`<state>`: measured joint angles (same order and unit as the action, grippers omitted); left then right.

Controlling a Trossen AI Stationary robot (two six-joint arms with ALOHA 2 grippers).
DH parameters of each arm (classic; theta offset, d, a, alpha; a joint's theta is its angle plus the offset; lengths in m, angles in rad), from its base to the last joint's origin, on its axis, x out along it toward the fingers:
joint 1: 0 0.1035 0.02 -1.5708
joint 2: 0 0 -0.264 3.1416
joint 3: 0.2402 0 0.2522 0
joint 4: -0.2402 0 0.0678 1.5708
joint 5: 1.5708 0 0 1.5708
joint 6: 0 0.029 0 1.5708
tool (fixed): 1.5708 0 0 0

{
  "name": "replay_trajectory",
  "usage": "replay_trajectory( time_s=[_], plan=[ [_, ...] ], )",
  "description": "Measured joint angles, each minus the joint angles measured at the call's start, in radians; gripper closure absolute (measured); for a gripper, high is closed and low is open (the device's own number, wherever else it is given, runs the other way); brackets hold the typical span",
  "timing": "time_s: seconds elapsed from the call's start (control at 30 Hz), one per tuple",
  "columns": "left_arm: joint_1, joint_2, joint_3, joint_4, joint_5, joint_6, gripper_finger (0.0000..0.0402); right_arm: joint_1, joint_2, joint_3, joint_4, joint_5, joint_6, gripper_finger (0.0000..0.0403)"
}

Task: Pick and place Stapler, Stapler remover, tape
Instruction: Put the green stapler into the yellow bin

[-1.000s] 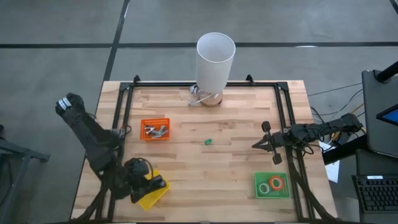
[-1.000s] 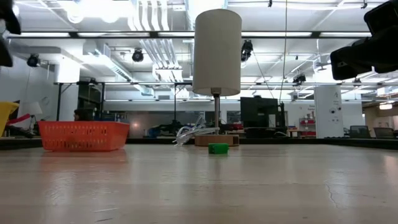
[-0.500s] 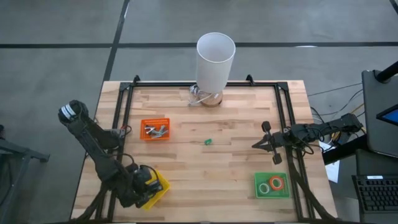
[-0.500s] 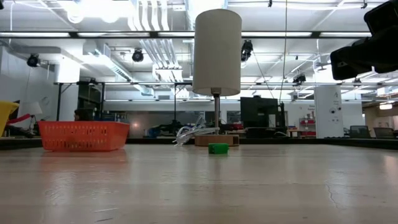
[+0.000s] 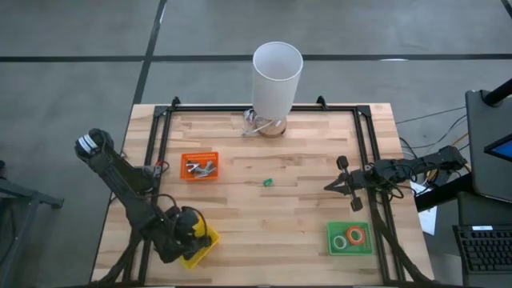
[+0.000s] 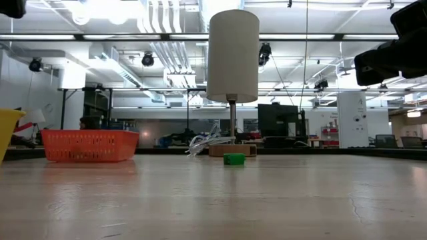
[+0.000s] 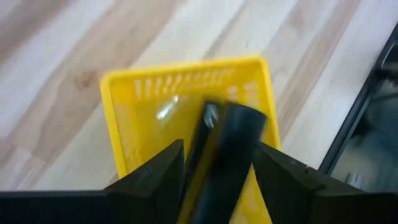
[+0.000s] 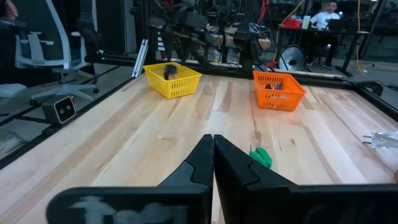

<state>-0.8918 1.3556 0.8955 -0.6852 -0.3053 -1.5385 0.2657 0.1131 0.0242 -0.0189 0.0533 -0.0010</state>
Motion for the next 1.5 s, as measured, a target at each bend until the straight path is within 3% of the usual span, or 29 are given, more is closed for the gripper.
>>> replay_trajectory(
  time_s=[0.27, 0.53, 0.7, 1.13, 1.33, 1.5],
  plan=[
    [0.002, -0.046, 0.002, -0.005, -0.052, 0.079, 0.0190, 0.000, 0.000, 0.000, 0.000, 0.000, 0.000, 0.0394],
    [0.018, -0.094, 0.017, 0.018, -0.410, 0.305, 0.0191, 0.000, 0.000, 0.000, 0.000, 0.000, 0.000, 0.0394],
    [0.079, -0.085, 0.016, 0.080, -0.516, 0.491, 0.0191, 0.000, 0.000, 0.000, 0.000, 0.000, 0.000, 0.0394],
    [0.409, 0.086, -0.005, 0.589, -0.573, 1.017, 0.0191, 0.000, 0.000, 0.000, 0.000, 0.000, 0.000, 0.0394],
    [0.513, 0.256, -0.006, 0.758, -0.564, 1.032, 0.0190, 0.000, 0.000, 0.000, 0.000, 0.000, 0.000, 0.0394],
    [0.569, 0.403, 0.015, 0.901, -0.434, 1.041, 0.0191, 0.000, 0.000, 0.000, 0.000, 0.000, 0.000, 0.0394]
  ],
)
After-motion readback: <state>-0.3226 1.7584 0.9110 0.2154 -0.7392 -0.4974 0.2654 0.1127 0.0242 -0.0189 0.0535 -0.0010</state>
